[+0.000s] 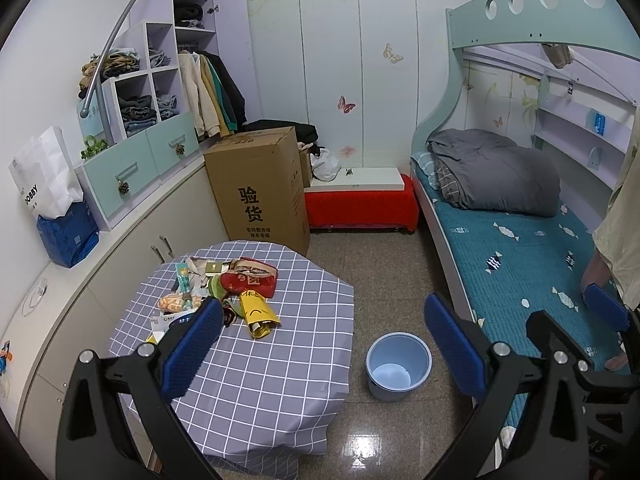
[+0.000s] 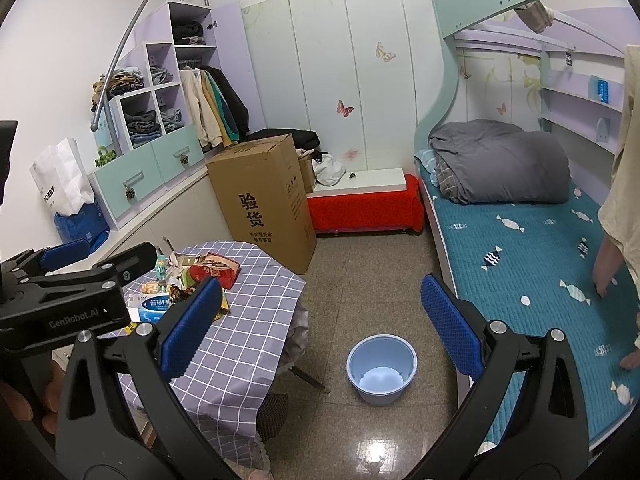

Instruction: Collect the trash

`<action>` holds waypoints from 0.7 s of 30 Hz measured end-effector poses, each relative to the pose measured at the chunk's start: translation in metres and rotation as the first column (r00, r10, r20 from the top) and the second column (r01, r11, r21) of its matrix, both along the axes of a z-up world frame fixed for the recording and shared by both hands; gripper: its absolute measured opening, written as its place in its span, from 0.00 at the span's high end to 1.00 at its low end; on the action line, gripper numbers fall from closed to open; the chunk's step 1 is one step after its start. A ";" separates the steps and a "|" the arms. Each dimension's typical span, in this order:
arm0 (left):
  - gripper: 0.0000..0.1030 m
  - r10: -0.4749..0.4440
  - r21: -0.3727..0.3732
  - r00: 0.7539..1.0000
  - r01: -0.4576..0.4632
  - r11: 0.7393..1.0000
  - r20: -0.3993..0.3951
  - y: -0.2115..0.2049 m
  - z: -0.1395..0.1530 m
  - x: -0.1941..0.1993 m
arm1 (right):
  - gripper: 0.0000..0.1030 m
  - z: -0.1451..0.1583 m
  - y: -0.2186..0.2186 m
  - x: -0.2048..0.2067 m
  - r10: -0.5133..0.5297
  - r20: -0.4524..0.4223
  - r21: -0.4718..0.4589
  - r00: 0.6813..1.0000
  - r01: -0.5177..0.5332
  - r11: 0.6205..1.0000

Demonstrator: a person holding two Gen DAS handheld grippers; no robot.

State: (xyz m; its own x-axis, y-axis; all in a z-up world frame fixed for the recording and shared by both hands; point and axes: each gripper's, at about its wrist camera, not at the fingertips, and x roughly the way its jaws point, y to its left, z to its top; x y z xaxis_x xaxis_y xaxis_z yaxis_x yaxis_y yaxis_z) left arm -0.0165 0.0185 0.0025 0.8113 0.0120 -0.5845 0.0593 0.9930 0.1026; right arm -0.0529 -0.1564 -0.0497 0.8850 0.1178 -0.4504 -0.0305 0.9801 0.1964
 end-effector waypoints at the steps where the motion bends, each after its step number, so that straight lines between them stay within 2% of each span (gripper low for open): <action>1: 0.04 0.001 0.001 1.000 -0.001 1.000 0.000 -0.001 -0.001 0.001 | 0.05 0.001 -0.001 0.000 0.000 -0.001 0.000 1.000 0.000 1.000; 21: 0.04 0.008 0.006 1.000 -0.008 1.000 -0.012 -0.004 -0.003 0.003 | 0.05 -0.004 0.007 0.002 0.008 -0.015 0.006 1.000 -0.008 1.000</action>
State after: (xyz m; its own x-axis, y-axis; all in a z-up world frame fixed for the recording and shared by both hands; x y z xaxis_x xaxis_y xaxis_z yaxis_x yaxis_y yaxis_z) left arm -0.0137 0.0148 -0.0007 0.8042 0.0220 -0.5940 0.0527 0.9928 0.1080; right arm -0.0513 -0.1499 -0.0536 0.8773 0.1277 -0.4627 -0.0355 0.9786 0.2028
